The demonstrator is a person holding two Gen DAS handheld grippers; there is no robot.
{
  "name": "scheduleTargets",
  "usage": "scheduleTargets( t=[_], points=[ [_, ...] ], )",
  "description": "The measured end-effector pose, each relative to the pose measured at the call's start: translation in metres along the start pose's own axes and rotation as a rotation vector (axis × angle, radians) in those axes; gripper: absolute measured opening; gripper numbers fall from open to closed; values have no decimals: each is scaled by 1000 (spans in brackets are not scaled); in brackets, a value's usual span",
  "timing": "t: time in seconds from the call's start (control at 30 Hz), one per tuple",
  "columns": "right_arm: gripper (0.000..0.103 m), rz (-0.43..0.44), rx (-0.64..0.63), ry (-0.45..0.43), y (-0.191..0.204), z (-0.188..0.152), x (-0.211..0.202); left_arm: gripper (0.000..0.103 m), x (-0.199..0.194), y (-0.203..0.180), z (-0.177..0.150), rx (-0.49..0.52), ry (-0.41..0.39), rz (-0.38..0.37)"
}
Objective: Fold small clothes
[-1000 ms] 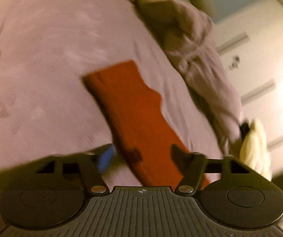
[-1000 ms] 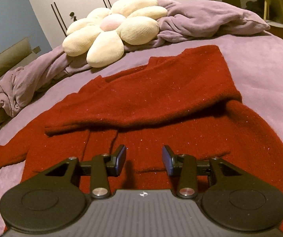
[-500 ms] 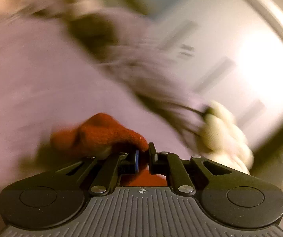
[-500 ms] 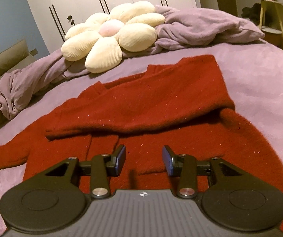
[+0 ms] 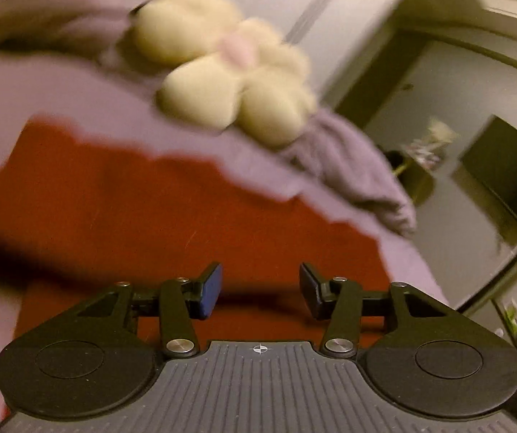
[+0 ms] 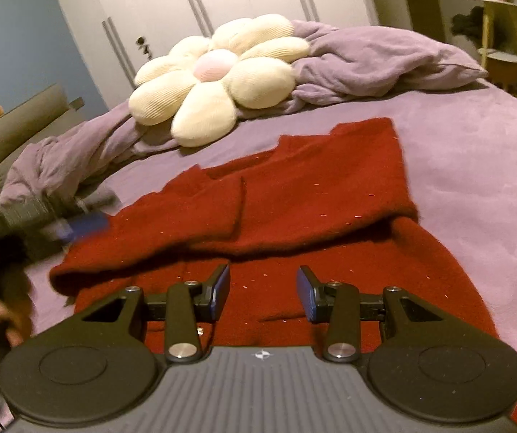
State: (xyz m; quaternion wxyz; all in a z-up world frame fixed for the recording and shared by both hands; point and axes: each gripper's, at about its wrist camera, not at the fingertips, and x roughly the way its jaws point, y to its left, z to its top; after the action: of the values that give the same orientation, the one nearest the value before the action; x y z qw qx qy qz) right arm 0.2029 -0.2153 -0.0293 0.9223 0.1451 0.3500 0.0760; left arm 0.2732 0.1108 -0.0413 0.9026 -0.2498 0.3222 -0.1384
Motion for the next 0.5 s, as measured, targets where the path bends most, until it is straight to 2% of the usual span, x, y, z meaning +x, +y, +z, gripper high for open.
scheduleTargets(
  t=[0.07,0.1,0.13,0.17,0.2,0.23,0.27,0.43,0.5],
  points=[
    [50,26,-9,20,3,6,11,54,-1,19,-14,-22,17,79],
    [50,41,-2,35,4,9,20,52,-5,27,-21,-26,15,121],
    [50,57,9,47,4,13,30,47,-9,34,-25,-38,10,116],
    [50,68,21,59,6,17,42,46,-14,37,-31,-58,6,97],
    [50,71,34,69,8,22,54,49,-17,41,-30,-77,-2,96],
    [50,82,50,79,9,28,66,62,-21,43,-27,-83,-23,134],
    [50,100,68,92,11,32,78,65,-18,50,-20,-84,-41,158],
    [50,116,187,155,10,47,131,66,-20,61,-18,-132,-40,155],
    [40,112,191,166,14,47,142,66,-20,62,-18,-123,-37,161]
  ],
)
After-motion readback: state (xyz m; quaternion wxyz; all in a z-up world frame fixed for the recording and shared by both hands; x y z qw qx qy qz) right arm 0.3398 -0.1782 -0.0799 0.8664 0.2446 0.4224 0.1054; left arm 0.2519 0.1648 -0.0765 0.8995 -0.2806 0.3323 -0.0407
